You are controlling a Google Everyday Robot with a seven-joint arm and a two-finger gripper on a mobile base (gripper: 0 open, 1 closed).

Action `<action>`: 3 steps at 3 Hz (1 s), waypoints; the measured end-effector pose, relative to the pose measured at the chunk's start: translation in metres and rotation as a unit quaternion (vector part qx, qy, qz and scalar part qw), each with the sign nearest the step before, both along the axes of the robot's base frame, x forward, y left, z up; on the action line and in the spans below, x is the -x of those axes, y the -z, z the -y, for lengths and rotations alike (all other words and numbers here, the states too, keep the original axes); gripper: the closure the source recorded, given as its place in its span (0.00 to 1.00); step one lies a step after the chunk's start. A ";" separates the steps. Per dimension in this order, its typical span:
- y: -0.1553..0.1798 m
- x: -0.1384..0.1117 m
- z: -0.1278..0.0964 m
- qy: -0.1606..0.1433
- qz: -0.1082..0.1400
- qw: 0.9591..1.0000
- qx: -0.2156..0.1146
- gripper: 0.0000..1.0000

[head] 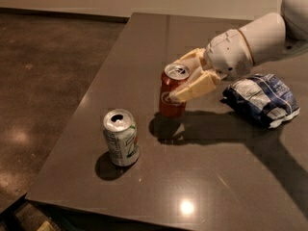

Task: Move coke can near 7up can

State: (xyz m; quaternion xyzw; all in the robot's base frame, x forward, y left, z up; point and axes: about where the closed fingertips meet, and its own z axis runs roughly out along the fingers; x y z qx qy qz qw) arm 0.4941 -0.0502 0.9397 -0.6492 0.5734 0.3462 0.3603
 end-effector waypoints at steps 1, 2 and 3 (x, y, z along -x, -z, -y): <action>0.009 0.032 -0.007 -0.034 0.009 0.999 0.009 1.00; 0.015 0.055 -0.018 -0.061 0.007 0.998 0.013 1.00; 0.024 0.069 -0.029 -0.074 -0.001 0.997 0.011 1.00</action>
Offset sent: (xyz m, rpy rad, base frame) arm -0.0831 0.0294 -0.0232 -0.0327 -0.0023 0.1856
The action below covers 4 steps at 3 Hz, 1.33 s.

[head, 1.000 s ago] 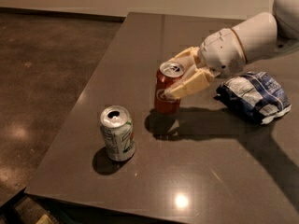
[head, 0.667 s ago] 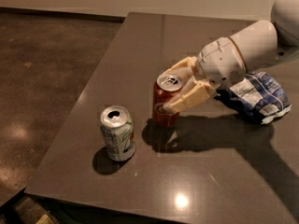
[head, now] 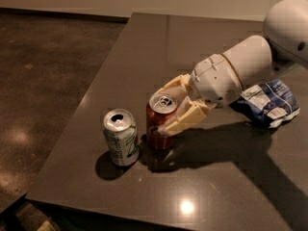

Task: Move coke can near 7up can

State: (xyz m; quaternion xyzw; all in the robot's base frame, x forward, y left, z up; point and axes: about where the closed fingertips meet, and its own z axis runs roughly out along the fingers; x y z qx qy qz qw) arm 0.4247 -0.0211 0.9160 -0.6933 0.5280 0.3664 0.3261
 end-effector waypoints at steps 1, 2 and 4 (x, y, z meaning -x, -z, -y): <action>0.010 0.007 -0.005 -0.002 -0.005 1.000 -0.003 0.81; 0.015 0.008 -0.006 -0.002 -0.010 1.000 -0.005 0.58; 0.014 0.009 -0.010 -0.004 -0.008 1.000 -0.004 0.12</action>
Offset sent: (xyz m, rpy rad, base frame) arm -0.0090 0.0029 -0.0219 0.0172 0.0336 -0.0032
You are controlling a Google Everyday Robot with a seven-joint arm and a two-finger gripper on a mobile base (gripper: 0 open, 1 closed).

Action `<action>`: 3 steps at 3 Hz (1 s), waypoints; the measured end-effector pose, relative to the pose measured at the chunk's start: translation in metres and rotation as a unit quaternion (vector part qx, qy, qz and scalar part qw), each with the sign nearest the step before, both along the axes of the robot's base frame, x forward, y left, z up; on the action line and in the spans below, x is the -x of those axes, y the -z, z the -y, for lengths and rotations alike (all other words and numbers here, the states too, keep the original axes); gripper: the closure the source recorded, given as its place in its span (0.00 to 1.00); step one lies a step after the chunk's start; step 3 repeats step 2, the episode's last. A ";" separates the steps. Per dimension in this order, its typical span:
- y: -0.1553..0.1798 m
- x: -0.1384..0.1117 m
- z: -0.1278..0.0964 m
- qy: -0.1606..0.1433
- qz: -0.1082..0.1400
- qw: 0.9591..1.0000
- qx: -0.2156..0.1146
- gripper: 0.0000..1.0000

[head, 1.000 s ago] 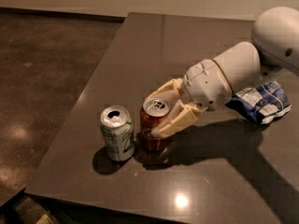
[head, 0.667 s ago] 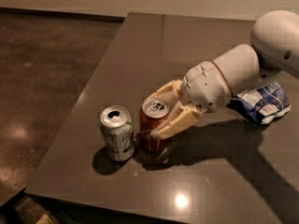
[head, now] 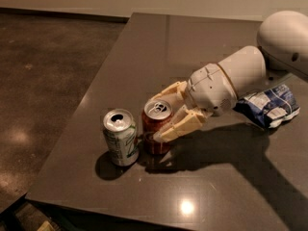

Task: Move coke can near 7up can

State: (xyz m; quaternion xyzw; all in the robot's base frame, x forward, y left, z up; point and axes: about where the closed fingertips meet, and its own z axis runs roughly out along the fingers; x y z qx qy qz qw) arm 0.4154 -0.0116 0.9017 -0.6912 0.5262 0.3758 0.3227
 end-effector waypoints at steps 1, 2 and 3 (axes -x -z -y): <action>0.000 0.000 -0.002 -0.001 0.001 1.000 0.000 0.00; 0.000 0.001 -0.002 -0.001 0.001 1.000 0.000 0.00; 0.000 0.001 -0.002 -0.001 0.001 1.000 0.000 0.00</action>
Offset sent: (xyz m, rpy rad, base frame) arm -0.0005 0.0016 0.0003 -0.0007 -0.0010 0.0024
